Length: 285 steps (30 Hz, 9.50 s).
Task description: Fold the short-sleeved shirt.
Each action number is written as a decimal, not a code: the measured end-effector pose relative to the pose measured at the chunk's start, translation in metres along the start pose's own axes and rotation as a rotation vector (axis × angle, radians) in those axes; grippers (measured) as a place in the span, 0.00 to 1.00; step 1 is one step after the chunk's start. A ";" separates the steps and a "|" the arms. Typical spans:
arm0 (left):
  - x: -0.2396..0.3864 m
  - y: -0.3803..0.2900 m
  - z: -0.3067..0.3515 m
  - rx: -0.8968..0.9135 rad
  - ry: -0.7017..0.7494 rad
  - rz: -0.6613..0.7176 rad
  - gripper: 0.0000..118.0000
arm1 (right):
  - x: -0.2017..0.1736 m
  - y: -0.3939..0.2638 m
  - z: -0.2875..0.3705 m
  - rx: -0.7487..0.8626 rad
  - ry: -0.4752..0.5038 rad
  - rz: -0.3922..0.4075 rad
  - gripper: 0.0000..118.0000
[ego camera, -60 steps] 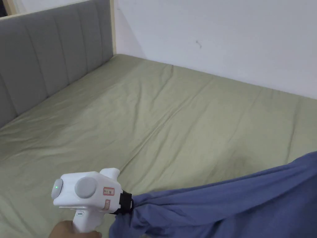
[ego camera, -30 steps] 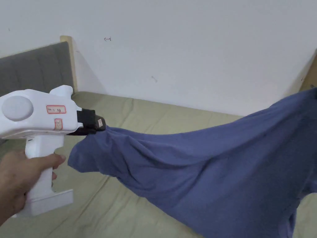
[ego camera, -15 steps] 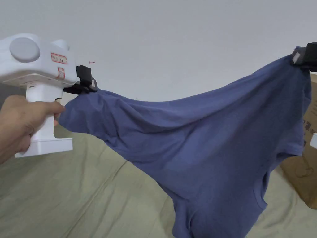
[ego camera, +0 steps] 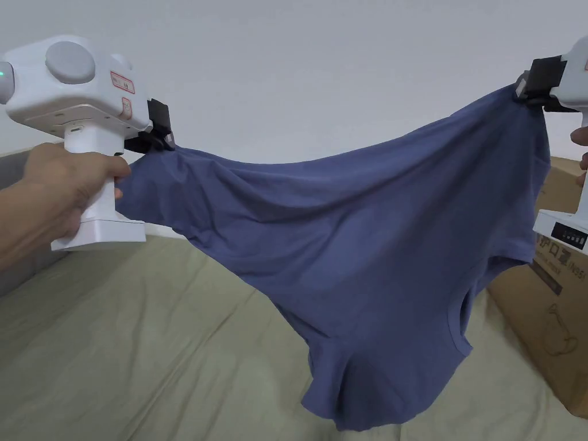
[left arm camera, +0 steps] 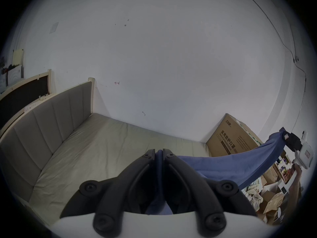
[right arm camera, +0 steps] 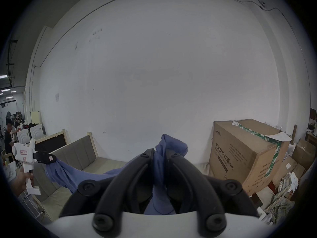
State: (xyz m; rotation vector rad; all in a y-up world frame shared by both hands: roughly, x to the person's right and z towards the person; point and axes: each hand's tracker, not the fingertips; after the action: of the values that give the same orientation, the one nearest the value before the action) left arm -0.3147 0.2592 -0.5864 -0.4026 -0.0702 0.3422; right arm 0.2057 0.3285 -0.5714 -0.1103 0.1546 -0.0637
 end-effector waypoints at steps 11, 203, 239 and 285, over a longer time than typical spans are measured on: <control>-0.003 -0.010 -0.036 -0.006 0.003 -0.003 0.06 | -0.003 -0.015 -0.018 -0.009 -0.001 0.042 0.10; 0.032 -0.024 0.157 0.184 0.051 -0.197 0.00 | -0.073 -0.033 0.114 -0.110 0.092 0.386 0.07; 0.029 0.032 -0.037 0.168 0.185 -0.233 0.00 | -0.073 -0.040 -0.072 -0.144 0.022 0.534 0.07; -0.145 -0.373 0.176 -0.259 -0.108 0.126 0.73 | -0.083 -0.431 0.253 -0.748 0.467 0.072 0.88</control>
State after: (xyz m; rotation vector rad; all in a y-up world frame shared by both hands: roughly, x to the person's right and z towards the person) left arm -0.3575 -0.0470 -0.2771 -0.6462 -0.1966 0.4819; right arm 0.1400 -0.0668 -0.2609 -0.8386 0.6454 0.0449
